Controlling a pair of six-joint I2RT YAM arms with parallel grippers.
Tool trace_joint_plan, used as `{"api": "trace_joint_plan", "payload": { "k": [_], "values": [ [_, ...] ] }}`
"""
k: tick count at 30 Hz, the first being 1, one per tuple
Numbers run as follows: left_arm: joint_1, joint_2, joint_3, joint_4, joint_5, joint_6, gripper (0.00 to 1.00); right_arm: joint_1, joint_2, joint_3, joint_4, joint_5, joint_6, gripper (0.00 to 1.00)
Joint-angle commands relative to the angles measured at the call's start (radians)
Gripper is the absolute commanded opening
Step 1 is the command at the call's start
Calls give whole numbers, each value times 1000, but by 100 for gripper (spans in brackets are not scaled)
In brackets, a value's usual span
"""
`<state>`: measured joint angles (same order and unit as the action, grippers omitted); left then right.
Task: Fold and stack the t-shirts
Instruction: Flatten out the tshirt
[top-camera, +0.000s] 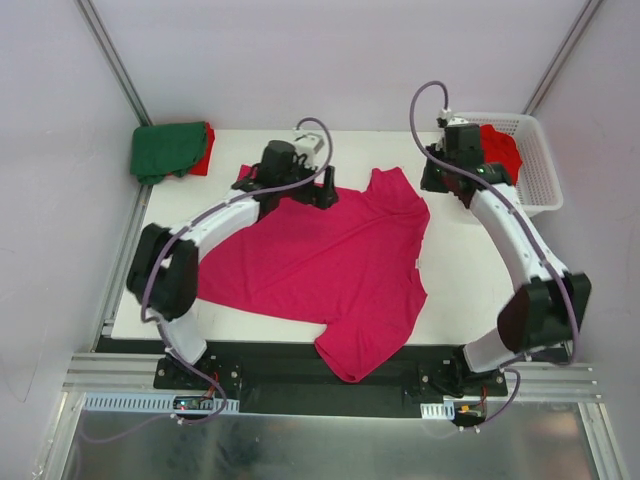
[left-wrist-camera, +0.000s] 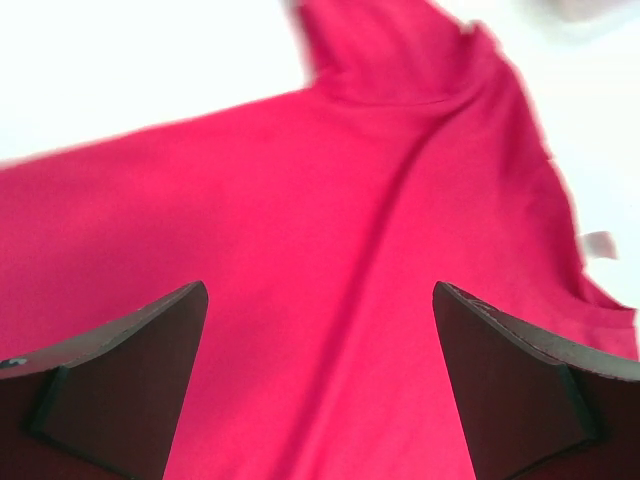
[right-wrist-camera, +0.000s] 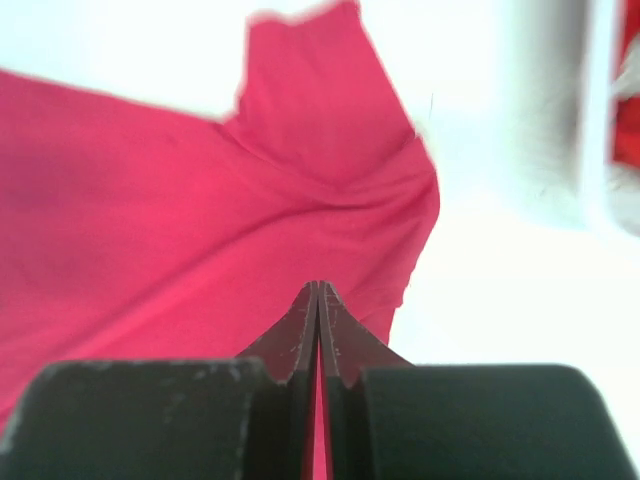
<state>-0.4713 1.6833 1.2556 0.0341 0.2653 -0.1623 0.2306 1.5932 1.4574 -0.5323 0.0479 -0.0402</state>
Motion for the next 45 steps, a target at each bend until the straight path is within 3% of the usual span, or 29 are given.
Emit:
{"api": "trace_joint_plan", "payload": {
  "k": [1, 10, 14, 26, 28, 45],
  "values": [
    [-92, 209, 207, 6, 155, 0, 94, 1, -212, -64, -6, 27, 37, 1],
    [-197, 507, 456, -28, 160, -42, 81, -1, -495, -153, -113, 56, 48, 4],
    [-199, 565, 502, -30, 144, -68, 60, -1, -556, -195, -133, 56, 46, 6],
    [-199, 679, 646, -72, 129, -95, 17, -1, -613, -250, -153, 35, 46, 6],
    [-199, 707, 677, -79, 130, -108, 1, -1, -622, -244, -166, 41, 46, 6],
    [-171, 875, 892, -184, 170, -227, 0, -1, -726, -233, -235, 66, 46, 11]
  ]
}}
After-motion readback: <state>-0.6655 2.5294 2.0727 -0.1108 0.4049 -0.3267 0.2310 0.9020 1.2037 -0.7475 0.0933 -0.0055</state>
